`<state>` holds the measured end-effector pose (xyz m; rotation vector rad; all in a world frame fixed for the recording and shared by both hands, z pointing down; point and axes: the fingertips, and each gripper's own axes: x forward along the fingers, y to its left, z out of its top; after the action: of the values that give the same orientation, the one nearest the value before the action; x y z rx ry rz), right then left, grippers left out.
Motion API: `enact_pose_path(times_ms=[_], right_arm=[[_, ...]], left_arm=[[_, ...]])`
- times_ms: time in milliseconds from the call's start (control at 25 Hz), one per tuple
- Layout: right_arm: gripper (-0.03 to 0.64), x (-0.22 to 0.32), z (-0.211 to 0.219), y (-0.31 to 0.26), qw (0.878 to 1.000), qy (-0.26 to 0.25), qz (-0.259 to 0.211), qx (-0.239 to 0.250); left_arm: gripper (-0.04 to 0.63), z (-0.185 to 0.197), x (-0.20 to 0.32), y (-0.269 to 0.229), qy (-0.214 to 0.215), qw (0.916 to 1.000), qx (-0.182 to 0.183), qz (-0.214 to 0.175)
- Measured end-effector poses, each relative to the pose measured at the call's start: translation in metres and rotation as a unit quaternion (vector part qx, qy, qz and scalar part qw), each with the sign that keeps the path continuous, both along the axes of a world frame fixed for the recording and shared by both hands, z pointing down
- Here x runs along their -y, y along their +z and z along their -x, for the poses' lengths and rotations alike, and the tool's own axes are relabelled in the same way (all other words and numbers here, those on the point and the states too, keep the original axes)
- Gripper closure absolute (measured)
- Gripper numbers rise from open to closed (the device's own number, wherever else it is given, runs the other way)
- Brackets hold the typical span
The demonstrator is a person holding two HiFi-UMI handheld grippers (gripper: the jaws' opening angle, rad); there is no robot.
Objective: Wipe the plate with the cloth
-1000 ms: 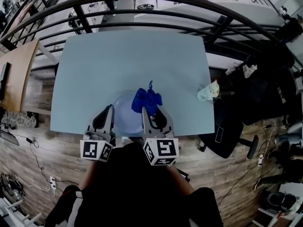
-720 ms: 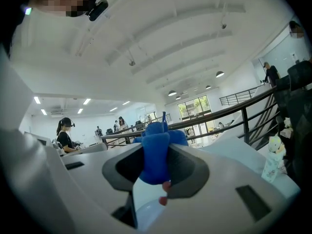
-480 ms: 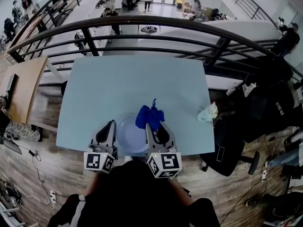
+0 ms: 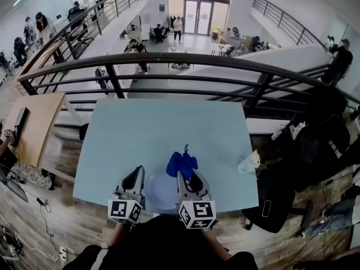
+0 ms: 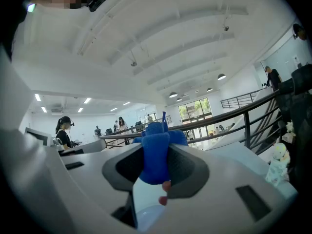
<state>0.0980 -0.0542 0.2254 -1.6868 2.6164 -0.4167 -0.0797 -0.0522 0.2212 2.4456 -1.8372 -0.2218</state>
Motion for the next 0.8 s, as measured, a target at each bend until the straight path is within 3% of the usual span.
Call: enact_pose_path(times_ms=[800], right_arm=[[0.499,0.0067,-0.0006,0.0042,1.000,-0.005,0.004,-0.013]], left_arm=[[0.594,0.0048,0.0038,0.0077,-0.007,0.9999,0.005,0.009]])
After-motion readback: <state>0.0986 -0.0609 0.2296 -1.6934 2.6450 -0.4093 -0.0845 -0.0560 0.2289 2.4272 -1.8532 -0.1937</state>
